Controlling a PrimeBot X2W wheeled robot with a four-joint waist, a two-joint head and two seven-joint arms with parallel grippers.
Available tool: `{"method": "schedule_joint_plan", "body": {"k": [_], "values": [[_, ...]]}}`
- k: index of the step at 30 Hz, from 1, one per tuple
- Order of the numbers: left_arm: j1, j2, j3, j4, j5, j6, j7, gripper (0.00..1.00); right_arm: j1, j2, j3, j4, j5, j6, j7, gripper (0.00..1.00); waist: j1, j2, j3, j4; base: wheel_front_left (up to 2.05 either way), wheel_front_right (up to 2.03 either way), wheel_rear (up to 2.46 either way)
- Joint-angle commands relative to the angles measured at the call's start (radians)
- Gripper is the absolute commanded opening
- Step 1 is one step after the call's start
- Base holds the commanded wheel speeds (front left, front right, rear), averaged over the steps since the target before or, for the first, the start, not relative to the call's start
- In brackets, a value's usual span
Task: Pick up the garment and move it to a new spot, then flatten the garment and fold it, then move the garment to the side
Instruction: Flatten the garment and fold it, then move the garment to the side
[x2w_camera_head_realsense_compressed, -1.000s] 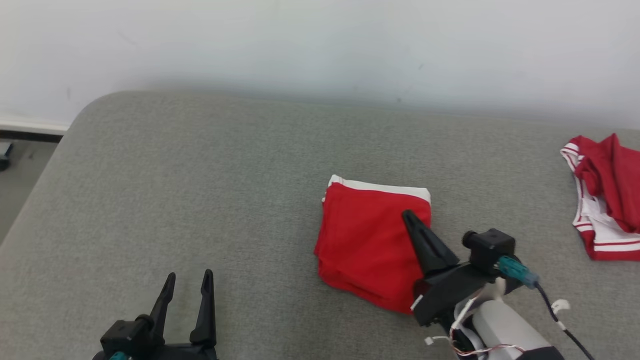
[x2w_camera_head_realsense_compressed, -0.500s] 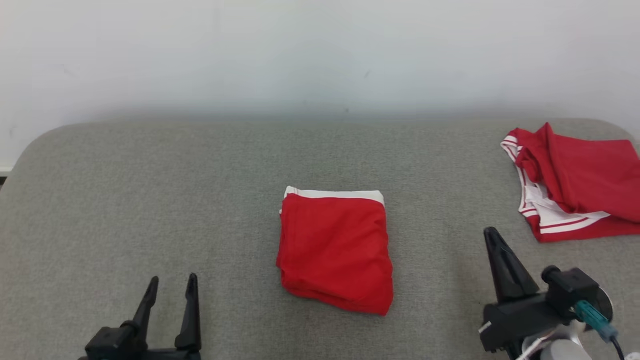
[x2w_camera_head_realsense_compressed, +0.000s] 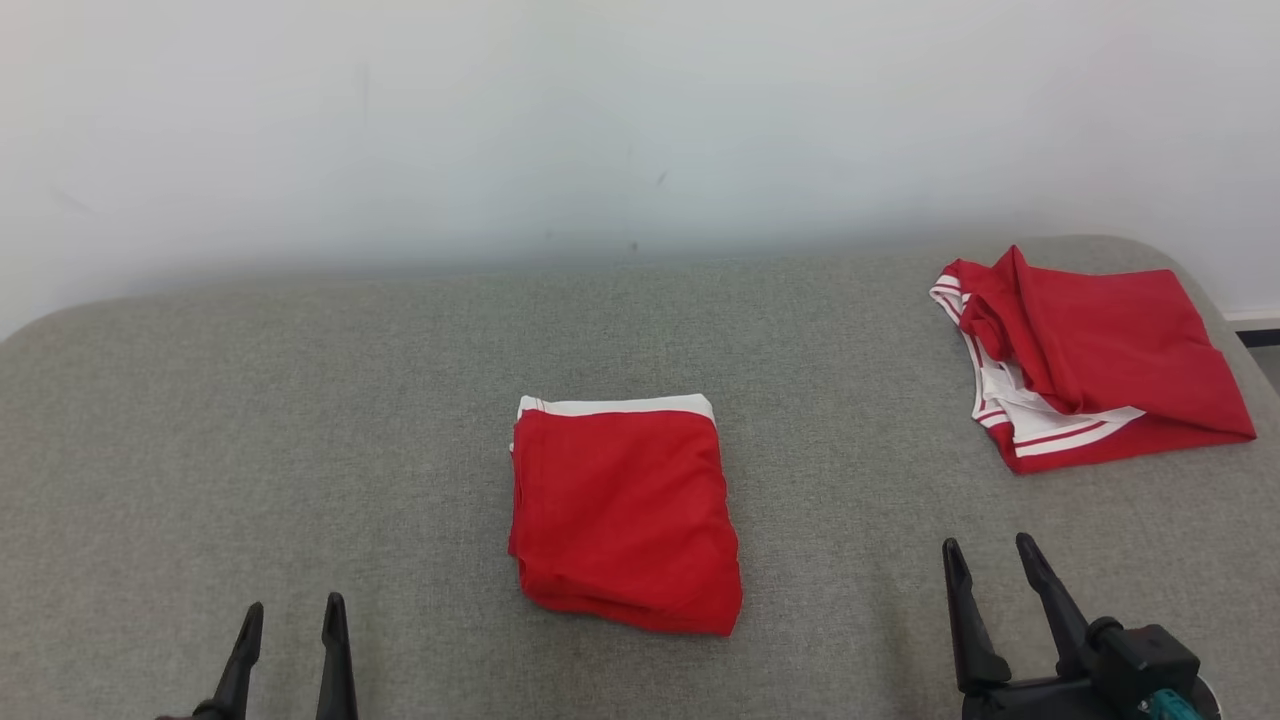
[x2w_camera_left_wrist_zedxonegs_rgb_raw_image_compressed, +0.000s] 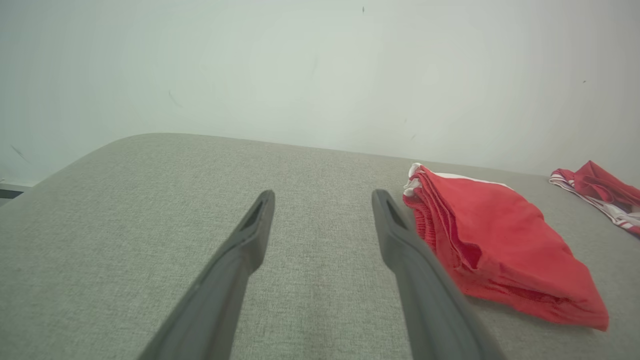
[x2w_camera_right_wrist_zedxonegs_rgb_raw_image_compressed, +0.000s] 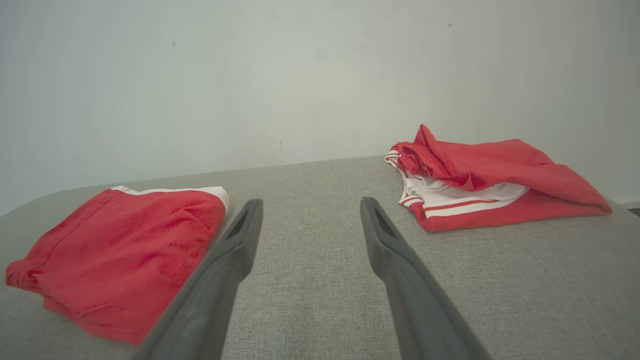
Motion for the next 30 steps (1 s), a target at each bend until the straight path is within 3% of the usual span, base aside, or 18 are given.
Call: {"method": "schedule_joint_plan", "body": {"k": [1,14,30], "values": [[0.022,-0.006,0.006,-0.010,0.011,0.001,-0.002,1.00,0.015,0.009,-0.001,-0.005,-0.014,0.002,-0.001,1.00,0.0001,0.0000,-0.004,-0.004,0.00,0.00,0.00],[0.058,-0.017,-0.004,-0.044,0.080,0.001,-0.002,1.00,0.000,0.046,-0.015,0.027,-0.035,0.002,-0.001,1.00,0.0001,0.0000,-0.009,0.006,0.00,0.00,0.00],[0.069,-0.018,0.005,-0.047,0.087,0.001,-0.002,1.00,0.000,0.053,-0.023,0.039,-0.045,0.002,-0.001,1.00,0.0001,0.0000,-0.010,0.012,0.00,0.00,0.00]]}}
